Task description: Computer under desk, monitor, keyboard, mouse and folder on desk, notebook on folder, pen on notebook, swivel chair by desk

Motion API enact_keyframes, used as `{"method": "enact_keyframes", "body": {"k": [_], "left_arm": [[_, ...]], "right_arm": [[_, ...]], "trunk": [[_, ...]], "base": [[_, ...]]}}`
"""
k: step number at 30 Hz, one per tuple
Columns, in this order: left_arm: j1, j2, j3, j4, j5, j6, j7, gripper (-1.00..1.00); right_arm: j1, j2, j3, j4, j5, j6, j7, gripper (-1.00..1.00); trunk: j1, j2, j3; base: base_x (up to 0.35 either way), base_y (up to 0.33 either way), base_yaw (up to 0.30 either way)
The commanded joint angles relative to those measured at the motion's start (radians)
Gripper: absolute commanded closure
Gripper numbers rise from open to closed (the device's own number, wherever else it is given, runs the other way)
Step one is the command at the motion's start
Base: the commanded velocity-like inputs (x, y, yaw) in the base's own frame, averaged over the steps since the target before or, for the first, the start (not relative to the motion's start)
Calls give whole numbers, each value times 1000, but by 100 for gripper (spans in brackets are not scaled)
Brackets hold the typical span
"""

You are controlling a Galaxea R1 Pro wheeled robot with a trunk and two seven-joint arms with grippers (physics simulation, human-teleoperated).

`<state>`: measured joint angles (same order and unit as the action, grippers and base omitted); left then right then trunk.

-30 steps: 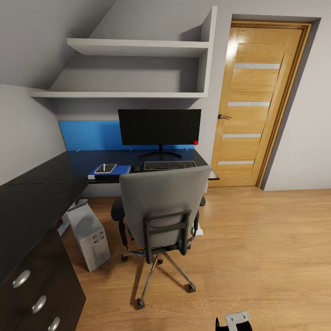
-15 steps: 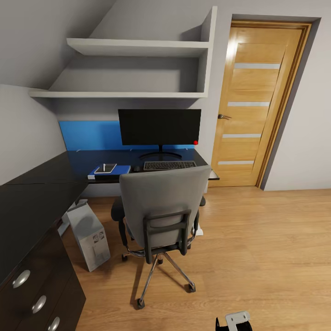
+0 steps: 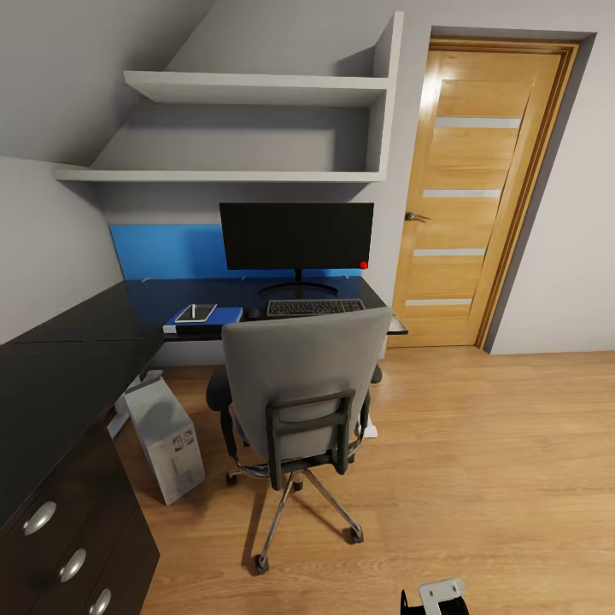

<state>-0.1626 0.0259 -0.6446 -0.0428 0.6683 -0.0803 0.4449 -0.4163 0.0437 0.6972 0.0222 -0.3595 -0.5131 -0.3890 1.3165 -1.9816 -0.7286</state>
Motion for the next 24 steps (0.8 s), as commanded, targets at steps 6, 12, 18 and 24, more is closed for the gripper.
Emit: {"method": "enact_keyframes", "body": {"k": [6, 12, 18, 24], "left_arm": [[0, -1, -7, -2, 11, -6, 3, -100], [0, -9, -4, -2, 18, -5, 3, -100], [0, -19, -4, 0, 14, -5, 3, -100], [0, -16, -7, 0, 9, -6, 3, -100]], "right_arm": [[-1, 1, 8, 2, -7, -4, -2, -100], [-1, 1, 8, 2, -7, -4, -2, -100], [-1, 1, 8, 2, -7, -4, -2, -100], [-1, 1, 8, 2, -7, -4, -2, -100]], "trunk": [[0, 0, -1], [0, 0, -1], [0, 0, -1], [0, 0, -1]], "base": [[0, 0, 0], [0, 0, 0], [0, 0, 0], [0, 0, 0]]}}
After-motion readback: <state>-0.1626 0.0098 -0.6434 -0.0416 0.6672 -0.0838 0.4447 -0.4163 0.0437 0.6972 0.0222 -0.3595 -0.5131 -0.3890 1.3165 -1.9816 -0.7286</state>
